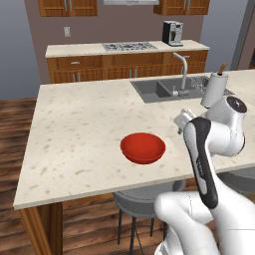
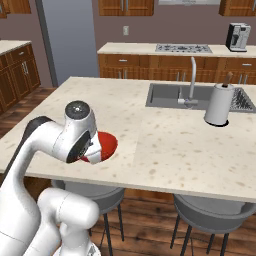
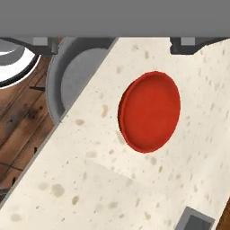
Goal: Pick up the bowls from the cabinet and place each bowl in front of a stool on the dining counter.
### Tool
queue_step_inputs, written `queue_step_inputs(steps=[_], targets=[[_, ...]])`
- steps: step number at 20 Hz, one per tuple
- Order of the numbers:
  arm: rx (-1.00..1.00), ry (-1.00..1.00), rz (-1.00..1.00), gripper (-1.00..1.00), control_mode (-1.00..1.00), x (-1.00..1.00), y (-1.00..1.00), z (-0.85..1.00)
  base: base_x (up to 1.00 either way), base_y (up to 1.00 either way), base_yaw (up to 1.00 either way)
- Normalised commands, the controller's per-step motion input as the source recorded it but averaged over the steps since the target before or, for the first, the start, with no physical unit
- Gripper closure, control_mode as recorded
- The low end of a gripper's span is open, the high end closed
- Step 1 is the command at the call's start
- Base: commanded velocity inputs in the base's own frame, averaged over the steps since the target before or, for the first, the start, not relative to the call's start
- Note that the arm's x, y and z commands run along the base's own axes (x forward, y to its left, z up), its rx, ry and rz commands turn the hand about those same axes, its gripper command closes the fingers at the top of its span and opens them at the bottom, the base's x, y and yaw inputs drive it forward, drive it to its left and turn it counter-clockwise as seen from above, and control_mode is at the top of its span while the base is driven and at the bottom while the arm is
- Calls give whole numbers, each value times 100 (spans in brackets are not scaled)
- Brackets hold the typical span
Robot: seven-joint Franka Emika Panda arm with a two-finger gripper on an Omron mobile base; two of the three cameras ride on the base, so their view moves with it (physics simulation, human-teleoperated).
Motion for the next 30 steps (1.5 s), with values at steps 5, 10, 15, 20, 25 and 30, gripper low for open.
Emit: queue_step_inputs(steps=[5,10,15,20,25,30], targets=[[-27,2,0,-100,-100,-32,-16,32,0,0,0],[-31,0,1,-100,-100,-43,-9,5,0,0,0],[-21,2,19,-100,-100,-56,0,31,0,0,0],[1,9,42,-100,-100,-71,0,58,0,0,0],[1,10,45,-100,-100,-52,25,46,0,0,0],[-5,15,21,-100,-100,-51,46,72,0,0,0]])
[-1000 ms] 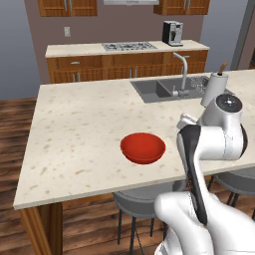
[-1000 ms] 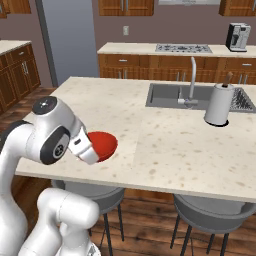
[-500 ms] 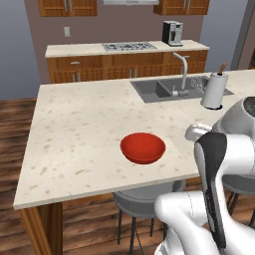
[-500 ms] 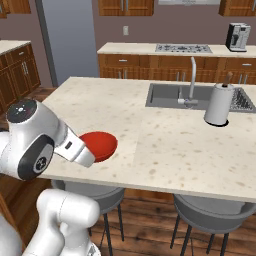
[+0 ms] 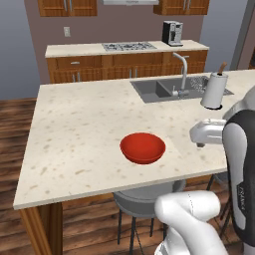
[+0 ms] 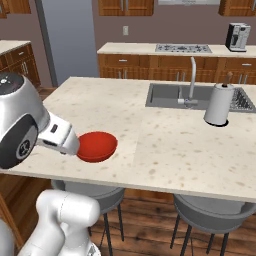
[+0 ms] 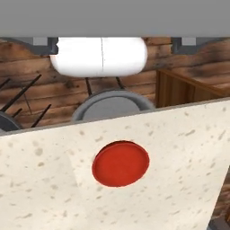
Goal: Pick up the bowls from the cabinet and place each bowl in front of a stool on the dining counter.
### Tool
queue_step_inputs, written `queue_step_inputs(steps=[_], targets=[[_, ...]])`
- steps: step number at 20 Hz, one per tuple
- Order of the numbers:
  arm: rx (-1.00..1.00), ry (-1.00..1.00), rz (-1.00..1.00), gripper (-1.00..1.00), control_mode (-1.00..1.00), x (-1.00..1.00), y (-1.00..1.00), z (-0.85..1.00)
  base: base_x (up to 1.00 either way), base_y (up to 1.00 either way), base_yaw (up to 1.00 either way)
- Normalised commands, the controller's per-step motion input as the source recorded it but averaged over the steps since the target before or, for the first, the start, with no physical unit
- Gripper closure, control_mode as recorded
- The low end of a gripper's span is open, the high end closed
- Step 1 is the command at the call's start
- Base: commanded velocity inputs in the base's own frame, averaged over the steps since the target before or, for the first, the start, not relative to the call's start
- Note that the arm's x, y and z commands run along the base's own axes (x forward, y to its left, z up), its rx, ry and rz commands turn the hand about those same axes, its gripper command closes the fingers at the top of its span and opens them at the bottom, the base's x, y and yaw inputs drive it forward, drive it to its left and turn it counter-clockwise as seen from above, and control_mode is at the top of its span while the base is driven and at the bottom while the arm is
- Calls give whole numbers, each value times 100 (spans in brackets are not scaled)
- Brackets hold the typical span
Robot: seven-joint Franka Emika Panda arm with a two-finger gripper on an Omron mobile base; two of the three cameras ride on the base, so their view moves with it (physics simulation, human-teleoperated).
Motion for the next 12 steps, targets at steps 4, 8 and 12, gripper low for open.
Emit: queue_step_inputs(steps=[4,8,12], targets=[[-18,8,9,-100,-100,-88,14,41,0,0,0],[-14,1,3,-100,-100,-94,-12,15,0,0,0],[-2,2,5,-100,-100,-48,-20,9,0,0,0]])
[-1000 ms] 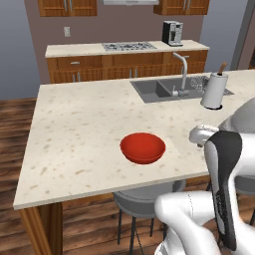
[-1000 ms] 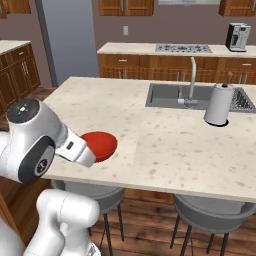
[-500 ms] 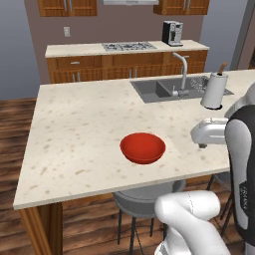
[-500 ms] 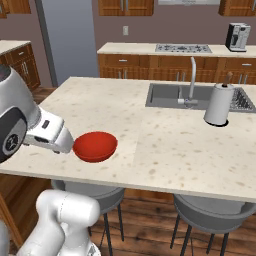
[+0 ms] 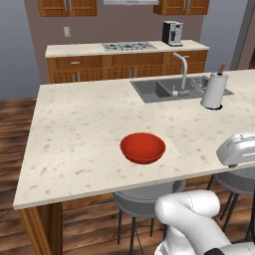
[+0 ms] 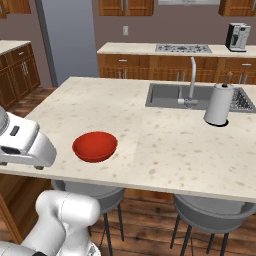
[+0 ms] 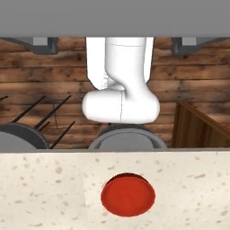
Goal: Pick up the bowls from the cabinet and place each bowl in front of a stool on the dining counter.
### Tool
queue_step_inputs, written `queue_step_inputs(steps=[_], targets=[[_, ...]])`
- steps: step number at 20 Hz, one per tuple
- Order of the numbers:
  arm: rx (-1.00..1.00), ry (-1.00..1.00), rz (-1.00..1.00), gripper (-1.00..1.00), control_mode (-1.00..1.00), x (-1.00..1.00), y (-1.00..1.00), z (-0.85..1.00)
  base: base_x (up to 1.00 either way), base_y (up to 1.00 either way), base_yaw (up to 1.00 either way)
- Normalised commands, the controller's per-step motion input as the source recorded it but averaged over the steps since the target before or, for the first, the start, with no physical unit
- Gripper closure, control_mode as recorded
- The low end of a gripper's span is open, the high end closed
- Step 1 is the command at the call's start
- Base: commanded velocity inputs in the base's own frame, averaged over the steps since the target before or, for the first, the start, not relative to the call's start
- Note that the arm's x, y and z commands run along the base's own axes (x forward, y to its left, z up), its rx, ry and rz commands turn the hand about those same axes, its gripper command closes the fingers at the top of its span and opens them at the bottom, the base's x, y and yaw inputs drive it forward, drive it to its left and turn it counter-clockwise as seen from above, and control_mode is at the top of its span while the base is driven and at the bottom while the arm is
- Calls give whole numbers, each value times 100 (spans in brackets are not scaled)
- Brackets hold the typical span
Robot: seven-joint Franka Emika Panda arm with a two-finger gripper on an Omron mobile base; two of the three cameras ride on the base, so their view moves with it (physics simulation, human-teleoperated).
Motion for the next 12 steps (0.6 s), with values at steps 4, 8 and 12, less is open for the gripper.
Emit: queue_step_inputs(steps=[4,8,12], targets=[[0,0,0,-100,-100,2,-1,0,0,0,0],[0,0,1,-100,-100,26,0,0,0,0,0],[0,0,3,-100,-100,26,0,-1,0,0,0]])
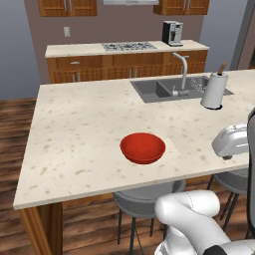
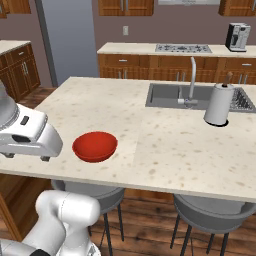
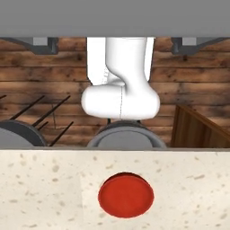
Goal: Pick up the bowls from the cabinet and place each bowl in front of a stool on the dining counter.
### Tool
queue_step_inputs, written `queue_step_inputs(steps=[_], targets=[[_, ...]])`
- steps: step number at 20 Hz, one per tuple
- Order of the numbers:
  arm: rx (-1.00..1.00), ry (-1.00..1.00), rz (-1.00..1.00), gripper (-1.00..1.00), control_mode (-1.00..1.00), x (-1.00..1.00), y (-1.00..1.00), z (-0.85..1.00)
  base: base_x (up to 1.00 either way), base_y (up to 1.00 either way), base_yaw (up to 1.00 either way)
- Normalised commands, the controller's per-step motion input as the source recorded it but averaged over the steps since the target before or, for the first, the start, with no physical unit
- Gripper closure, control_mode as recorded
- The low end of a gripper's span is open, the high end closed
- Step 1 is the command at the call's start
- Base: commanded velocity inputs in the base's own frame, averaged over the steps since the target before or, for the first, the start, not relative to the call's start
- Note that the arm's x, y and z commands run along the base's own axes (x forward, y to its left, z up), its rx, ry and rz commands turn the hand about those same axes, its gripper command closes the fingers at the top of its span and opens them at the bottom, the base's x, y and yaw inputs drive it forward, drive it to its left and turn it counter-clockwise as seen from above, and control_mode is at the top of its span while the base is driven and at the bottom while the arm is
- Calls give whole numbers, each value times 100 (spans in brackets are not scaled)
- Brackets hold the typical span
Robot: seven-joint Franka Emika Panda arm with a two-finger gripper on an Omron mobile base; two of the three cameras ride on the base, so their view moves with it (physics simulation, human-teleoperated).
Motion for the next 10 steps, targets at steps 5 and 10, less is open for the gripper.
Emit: queue_step_inputs(steps=[5,10], targets=[[0,0,0,-100,100,2,0,-2,0,6,0],[0,0,0,-100,100,0,0,0,-49,77,0]])
